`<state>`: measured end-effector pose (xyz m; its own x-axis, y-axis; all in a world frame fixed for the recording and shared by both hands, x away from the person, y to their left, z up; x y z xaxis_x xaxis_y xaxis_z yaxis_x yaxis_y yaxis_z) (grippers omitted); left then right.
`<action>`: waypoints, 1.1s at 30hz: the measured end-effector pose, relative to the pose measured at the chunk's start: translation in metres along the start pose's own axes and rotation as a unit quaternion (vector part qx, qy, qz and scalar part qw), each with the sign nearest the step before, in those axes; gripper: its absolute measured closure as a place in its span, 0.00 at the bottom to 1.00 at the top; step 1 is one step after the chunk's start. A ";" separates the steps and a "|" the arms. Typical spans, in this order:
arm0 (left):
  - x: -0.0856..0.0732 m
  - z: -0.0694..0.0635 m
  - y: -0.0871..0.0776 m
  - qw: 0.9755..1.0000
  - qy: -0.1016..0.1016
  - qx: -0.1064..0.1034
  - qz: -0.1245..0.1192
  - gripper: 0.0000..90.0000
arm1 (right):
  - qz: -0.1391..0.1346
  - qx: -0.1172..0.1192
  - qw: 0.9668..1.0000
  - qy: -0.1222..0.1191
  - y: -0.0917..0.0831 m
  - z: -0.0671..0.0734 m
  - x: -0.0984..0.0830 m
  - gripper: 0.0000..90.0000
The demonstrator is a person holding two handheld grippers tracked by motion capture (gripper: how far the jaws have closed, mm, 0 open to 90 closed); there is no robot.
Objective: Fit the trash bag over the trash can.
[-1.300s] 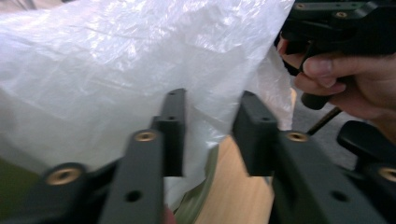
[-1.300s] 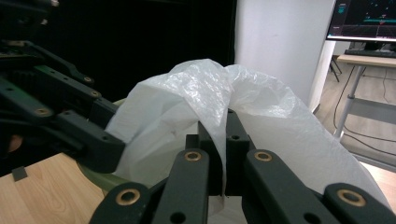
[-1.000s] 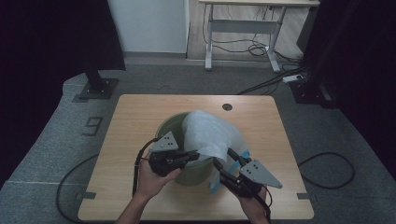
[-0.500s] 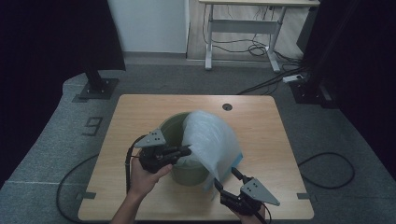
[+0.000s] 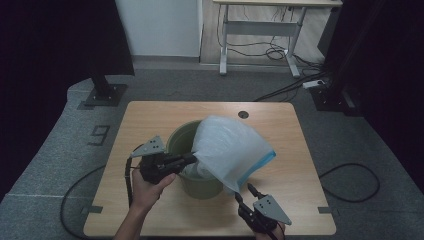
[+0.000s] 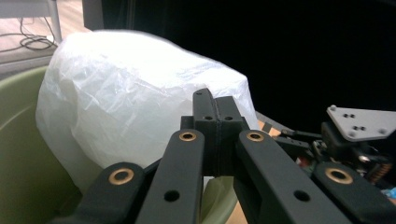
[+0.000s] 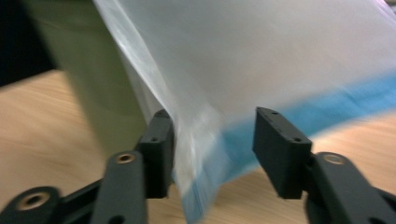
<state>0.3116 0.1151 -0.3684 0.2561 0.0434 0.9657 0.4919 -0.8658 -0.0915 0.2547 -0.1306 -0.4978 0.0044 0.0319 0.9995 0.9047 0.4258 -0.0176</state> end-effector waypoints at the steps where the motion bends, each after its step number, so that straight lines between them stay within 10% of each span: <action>1: 0.000 0.000 0.000 1.000 0.000 0.000 0.000 1.00 | 0.002 -0.008 1.000 -0.003 0.000 -0.004 -0.001 0.64; 7: -0.008 0.005 -0.011 1.000 0.003 -0.003 0.020 1.00 | -0.028 0.004 1.000 0.011 -0.004 -0.019 0.011 0.98; 13: -0.017 0.007 -0.027 1.000 0.005 -0.005 0.030 1.00 | -0.101 -0.015 0.994 0.023 -0.015 -0.035 0.041 0.98; 20: -0.021 0.009 -0.039 0.999 0.015 0.008 0.036 0.91 | -0.144 0.020 0.989 0.031 -0.018 -0.033 0.067 0.98; 26: -0.003 0.001 -0.039 0.999 0.041 0.013 0.022 0.54 | -0.139 0.033 0.990 0.010 -0.011 -0.026 0.069 0.99; 33: 0.013 -0.007 -0.022 0.998 0.053 0.004 0.033 0.48 | -0.107 0.029 0.994 -0.021 -0.008 -0.023 0.055 0.99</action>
<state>0.2983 0.1313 -0.3518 0.1993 -0.0676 0.9776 0.4829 -0.8613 -0.1580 0.2579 -0.1534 -0.4424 -0.2039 -0.0266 0.9786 0.8572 0.4780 0.1917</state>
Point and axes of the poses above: each handheld gripper's, and its own axes: y roughly forward along the jaws, x roughly out of its top, z roughly to its left, the point moved 5 cm from there along y, roughly forward along the jaws, and after that the axes turned 14 degrees about -z, right-handed, at the moved point
